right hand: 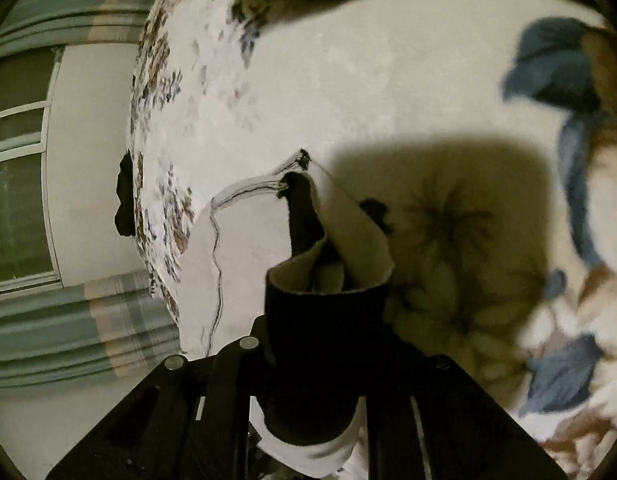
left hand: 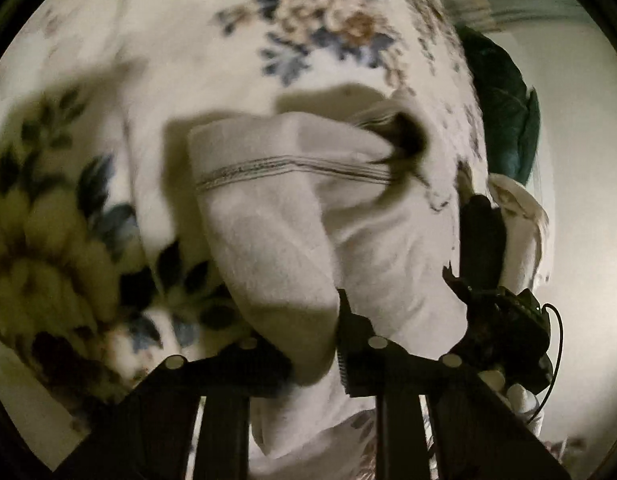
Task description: Fold small clothes
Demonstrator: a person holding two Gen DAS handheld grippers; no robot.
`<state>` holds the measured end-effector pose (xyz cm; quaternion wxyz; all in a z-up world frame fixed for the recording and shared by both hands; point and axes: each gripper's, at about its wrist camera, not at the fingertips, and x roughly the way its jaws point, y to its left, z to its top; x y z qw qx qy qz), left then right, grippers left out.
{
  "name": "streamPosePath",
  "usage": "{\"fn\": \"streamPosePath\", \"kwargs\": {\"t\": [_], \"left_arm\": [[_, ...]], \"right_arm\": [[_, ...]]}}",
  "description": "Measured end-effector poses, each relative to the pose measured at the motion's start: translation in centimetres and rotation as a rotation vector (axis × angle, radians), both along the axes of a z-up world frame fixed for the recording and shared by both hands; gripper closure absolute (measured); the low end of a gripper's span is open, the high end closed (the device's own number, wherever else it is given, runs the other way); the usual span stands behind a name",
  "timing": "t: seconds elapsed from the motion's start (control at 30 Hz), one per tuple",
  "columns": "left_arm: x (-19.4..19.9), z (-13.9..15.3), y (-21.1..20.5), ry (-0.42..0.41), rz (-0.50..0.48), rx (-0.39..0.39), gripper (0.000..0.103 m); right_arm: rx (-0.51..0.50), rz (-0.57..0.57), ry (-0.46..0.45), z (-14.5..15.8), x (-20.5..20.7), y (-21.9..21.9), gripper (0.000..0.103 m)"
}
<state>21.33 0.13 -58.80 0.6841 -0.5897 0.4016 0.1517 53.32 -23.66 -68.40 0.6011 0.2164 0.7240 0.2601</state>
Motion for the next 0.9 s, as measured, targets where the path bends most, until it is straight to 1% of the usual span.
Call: {"fn": "streamPosePath", "kwargs": {"t": [0.1, 0.17, 0.23, 0.27, 0.3, 0.33, 0.37, 0.4, 0.43, 0.5, 0.53, 0.57, 0.63, 0.7, 0.77, 0.87, 0.9], "left_arm": [[0.9, 1.3, 1.4, -0.012, -0.076, 0.034, 0.087], [1.7, 2.3, 2.6, -0.032, -0.147, 0.055, 0.087], [2.4, 2.5, 4.0, -0.050, -0.194, 0.070, 0.086], [2.9, 2.3, 4.5, -0.049, -0.224, 0.054, 0.085], [3.3, 1.9, 5.0, -0.037, -0.243, 0.041, 0.080], [3.4, 1.1, 5.6, -0.015, -0.259, 0.019, 0.072], [2.9, 0.8, 6.1, -0.005, -0.256, -0.002, 0.068], [2.3, 0.4, 6.6, -0.003, -0.242, -0.023, 0.054], [1.4, 0.1, 7.0, -0.020, -0.216, -0.050, 0.042], [-0.7, -0.4, 7.1, -0.044, -0.163, -0.107, 0.040], [-1.5, -0.9, 6.8, -0.059, -0.139, -0.144, 0.040], [-2.3, -1.4, 6.2, -0.071, -0.117, -0.182, 0.039], [-3.0, -2.4, 4.8, -0.076, -0.089, -0.230, 0.038], [-3.0, -3.3, 3.8, -0.075, -0.071, -0.256, 0.038], [-2.7, -3.6, 3.1, -0.079, -0.042, -0.251, 0.036], [-2.0, -3.5, 3.3, -0.062, -0.009, -0.215, 0.037], [-1.9, -3.0, 3.3, -0.067, -0.008, -0.191, 0.039]], "right_arm": [[0.017, -0.060, -0.003, 1.6, -1.2, -1.2, 0.090], [0.028, -0.114, 0.001, 2.8, -2.7, -2.6, 0.090], [0.008, -0.159, 0.017, 3.4, -4.8, -4.3, 0.090], [-0.005, -0.174, 0.040, 3.3, -5.7, -5.0, 0.088], [-0.019, -0.184, 0.068, 3.2, -6.3, -5.7, 0.084], [-0.045, -0.185, 0.095, 2.8, -6.9, -6.2, 0.082], [-0.061, -0.173, 0.105, 2.6, -7.2, -6.7, 0.075], [-0.069, -0.168, 0.102, 2.6, -7.3, -7.4, 0.055], [-0.074, -0.172, 0.090, 2.7, -7.3, -8.0, 0.039], [-0.039, -0.184, 0.067, 2.9, -6.9, -9.0, 0.027], [-0.019, -0.177, 0.058, 2.8, -6.6, -9.3, 0.024], [-0.003, -0.167, 0.057, 2.6, -6.1, -9.4, 0.024], [0.012, -0.126, 0.066, 1.5, -5.2, -8.6, 0.024], [0.019, -0.073, 0.078, 0.1, -4.3, -7.3, 0.024], [0.034, -0.037, 0.100, -1.2, -3.7, -5.9, 0.021], [0.055, -0.040, 0.103, -1.7, -3.3, -4.7, 0.022], [0.059, -0.044, 0.096, -1.6, -3.3, -4.5, 0.032]]}}
